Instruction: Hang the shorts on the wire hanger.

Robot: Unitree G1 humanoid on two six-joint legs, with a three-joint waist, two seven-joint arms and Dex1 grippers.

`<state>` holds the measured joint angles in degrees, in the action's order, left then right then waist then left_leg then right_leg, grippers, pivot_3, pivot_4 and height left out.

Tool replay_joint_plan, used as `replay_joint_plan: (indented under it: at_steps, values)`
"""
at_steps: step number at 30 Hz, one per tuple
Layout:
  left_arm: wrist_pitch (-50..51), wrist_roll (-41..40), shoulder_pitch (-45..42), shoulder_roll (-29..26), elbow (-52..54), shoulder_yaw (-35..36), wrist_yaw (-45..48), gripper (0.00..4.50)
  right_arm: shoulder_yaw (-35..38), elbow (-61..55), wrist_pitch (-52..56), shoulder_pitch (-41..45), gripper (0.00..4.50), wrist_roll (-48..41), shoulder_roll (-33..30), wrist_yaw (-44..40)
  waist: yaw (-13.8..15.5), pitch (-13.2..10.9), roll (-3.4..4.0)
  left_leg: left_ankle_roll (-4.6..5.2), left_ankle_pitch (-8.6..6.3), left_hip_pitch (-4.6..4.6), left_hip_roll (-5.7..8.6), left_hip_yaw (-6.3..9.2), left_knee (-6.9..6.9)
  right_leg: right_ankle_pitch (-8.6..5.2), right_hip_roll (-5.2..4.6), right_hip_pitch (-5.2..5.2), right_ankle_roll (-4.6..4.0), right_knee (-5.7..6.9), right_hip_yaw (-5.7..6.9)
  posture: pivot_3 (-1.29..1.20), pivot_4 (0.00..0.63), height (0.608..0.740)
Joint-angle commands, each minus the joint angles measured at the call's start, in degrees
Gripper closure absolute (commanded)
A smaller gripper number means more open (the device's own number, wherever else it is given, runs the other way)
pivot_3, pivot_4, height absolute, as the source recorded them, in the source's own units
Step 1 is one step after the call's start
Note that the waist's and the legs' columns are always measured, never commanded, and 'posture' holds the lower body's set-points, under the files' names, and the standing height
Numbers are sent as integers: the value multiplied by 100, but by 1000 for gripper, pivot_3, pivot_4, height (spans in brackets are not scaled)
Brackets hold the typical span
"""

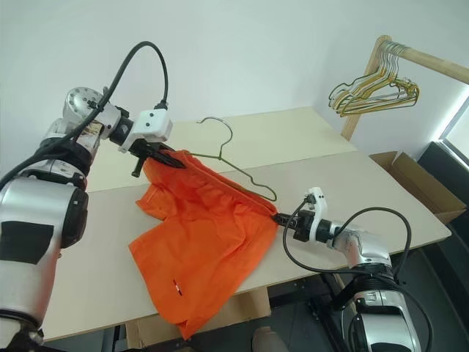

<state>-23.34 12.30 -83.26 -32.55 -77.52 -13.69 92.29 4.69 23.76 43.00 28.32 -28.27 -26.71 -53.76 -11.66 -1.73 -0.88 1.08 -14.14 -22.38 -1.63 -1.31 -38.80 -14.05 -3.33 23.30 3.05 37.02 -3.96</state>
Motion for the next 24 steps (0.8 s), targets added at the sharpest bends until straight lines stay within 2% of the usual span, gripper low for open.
replay_joint_plan:
  at_steps: [1,9,16,20,24]
  values:
    - [-201,-147,-151,-349,36,-111,21,4500,15,198,39,56,4405,176,-275,7,0,0,0,0,0,0,0,0,0,0,0,0,0,0,0,-130,0,740]
    - [-734,169,-21,-487,83,-506,21,4500,-93,356,-15,233,4405,187,-381,-122,1,0,0,0,0,1,0,-1,0,0,0,0,0,0,0,-122,0,740]
    - [-765,385,34,-486,91,-432,-142,4500,-199,330,-51,318,4405,268,-479,-236,37,0,0,0,0,0,0,-1,-1,0,0,0,0,0,0,-123,0,740]
    - [-858,657,170,-457,102,-523,-778,4500,-350,-399,4,334,4405,240,-758,-472,73,-1,1,0,0,0,0,-2,-1,-1,-1,1,1,0,-1,-125,0,740]
    - [-930,858,292,-400,125,-582,-1235,4500,-444,-1143,238,693,4405,123,-1135,-717,110,-1,1,0,0,-2,0,-3,-2,-1,-1,5,2,1,-1,-132,0,740]
